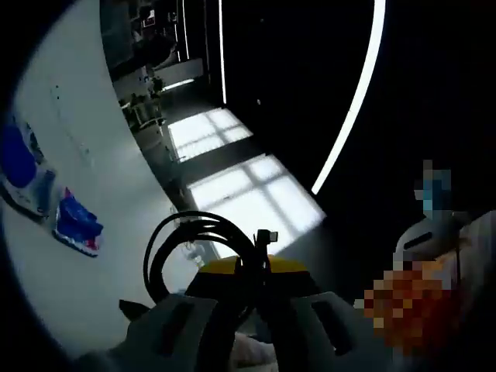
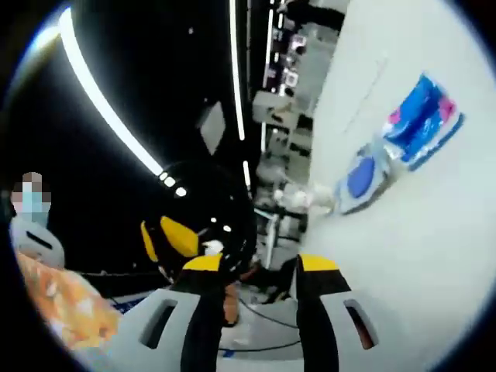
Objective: Arrange the tabletop items into an orderly group along one side of the table until the central work area is clear of visible clutter.
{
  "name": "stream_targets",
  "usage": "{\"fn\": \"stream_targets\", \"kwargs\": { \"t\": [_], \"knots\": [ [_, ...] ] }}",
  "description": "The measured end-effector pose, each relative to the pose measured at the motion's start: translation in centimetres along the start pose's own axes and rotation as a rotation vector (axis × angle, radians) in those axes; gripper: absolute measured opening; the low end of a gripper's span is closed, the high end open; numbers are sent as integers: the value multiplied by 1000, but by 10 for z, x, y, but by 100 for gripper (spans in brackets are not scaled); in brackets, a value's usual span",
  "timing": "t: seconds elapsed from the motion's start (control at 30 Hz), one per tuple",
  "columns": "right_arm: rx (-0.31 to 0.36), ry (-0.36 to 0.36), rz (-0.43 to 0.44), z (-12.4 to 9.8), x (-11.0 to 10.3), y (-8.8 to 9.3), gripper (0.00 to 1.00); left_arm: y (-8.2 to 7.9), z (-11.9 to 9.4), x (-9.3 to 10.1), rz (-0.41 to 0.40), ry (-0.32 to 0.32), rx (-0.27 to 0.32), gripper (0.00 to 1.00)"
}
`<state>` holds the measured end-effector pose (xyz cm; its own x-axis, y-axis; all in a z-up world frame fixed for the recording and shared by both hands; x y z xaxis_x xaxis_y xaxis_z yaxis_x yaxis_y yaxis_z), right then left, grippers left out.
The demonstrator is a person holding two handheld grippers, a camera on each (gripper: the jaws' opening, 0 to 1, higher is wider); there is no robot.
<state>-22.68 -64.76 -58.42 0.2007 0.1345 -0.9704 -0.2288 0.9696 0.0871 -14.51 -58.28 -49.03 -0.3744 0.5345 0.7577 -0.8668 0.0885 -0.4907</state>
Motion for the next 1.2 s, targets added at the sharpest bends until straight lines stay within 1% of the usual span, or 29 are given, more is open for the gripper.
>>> {"fn": "stream_targets", "kwargs": {
  "t": [0.03,0.07,0.1,0.17,0.2,0.3,0.37,0.5,0.53,0.57,0.6,0.63,0.67,0.7,0.73,0.77,0.8,0.83,0.87,0.9,0.93,0.97,1.0,1.03,1.07,1.1,1.13,1.17,1.2],
  "knots": [
    [-3,-40,43,1,-4,2,31,-4,-1,3,-39,34,46,8],
    [-8,-63,66,2,-6,4,32,-7,-1,4,-62,53,76,8],
    [-6,-102,58,3,-9,5,33,-9,-2,5,-92,77,109,8],
    [7,-121,110,4,-10,5,34,-8,-3,4,-87,81,124,8],
    [9,-119,101,5,-10,5,34,-8,-3,4,-93,85,132,8],
    [10,-131,112,7,-11,6,33,-9,-3,3,-130,110,176,8],
    [12,-163,132,8,-14,6,30,-10,-5,0,-147,111,204,8],
    [31,-224,131,5,-23,5,12,-13,-14,-10,-145,75,223,8],
    [35,-219,116,4,-24,3,13,-13,-17,-13,-144,63,227,8],
    [40,-223,107,3,-25,2,17,-14,-20,-15,-146,55,230,8],
    [41,-240,130,3,-29,2,30,-11,-21,-20,-143,23,202,8],
    [50,-232,158,4,-30,1,40,-7,-24,-24,-123,0,165,8],
    [49,-228,160,5,-30,0,44,-4,-26,-26,-119,-12,150,8],
    [26,-155,128,4,-21,1,36,-5,-25,-24,-129,-1,164,8],
    [16,-94,68,3,-12,1,22,-5,-25,-24,-140,6,164,8],
    [8,-29,-24,1,-2,-1,10,-5,-25,-25,-148,16,162,8],
    [3,-43,59,1,-5,1,9,0,-26,-29,-122,-20,115,8],
    [28,-6,65,-2,1,-4,8,3,-28,-34,-97,-50,87,8],
    [33,21,79,-4,4,-6,7,4,-29,-37,-95,-70,72,8],
    [48,36,54,-7,7,-10,6,7,-31,-41,-87,-100,56,8],
    [68,55,36,-10,8,-14,5,8,-32,-43,-85,-109,51,9],
    [87,84,35,-14,10,-18,4,10,-36,-49,-79,-147,38,9],
    [105,95,19,-17,10,-22,4,12,-39,-55,-75,-184,32,9],
    [118,104,16,-20,10,-25,3,16,-45,-63,-91,-228,12,9],
    [129,115,13,-21,11,-27,3,19,-49,-70,-89,-271,-12,9],
    [149,153,-6,-26,14,-32,2,25,-54,-78,-69,-327,-48,10],
    [147,195,-45,-29,15,-35,2,28,-56,-84,-53,-360,-69,10],
    [147,223,-80,-31,16,-37,2,32,-58,-90,-48,-403,-102,11],
    [146,271,-113,-33,19,-40,2,38,-60,-97,-41,-440,-146,11]
  ]
}}
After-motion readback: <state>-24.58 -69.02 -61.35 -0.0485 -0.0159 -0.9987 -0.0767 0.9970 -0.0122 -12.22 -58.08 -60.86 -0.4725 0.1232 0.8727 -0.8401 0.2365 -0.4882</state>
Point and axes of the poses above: the point that each gripper's makers call its tool centre point, and the gripper's own axes: z roughly forward along the fingers, x roughly to its right, y roughly out of its underside, the point moved 6 cm from there along -z, roughly backward along the fingers, and after that the axes turned 13 degrees about z, right-handed, at the moved point
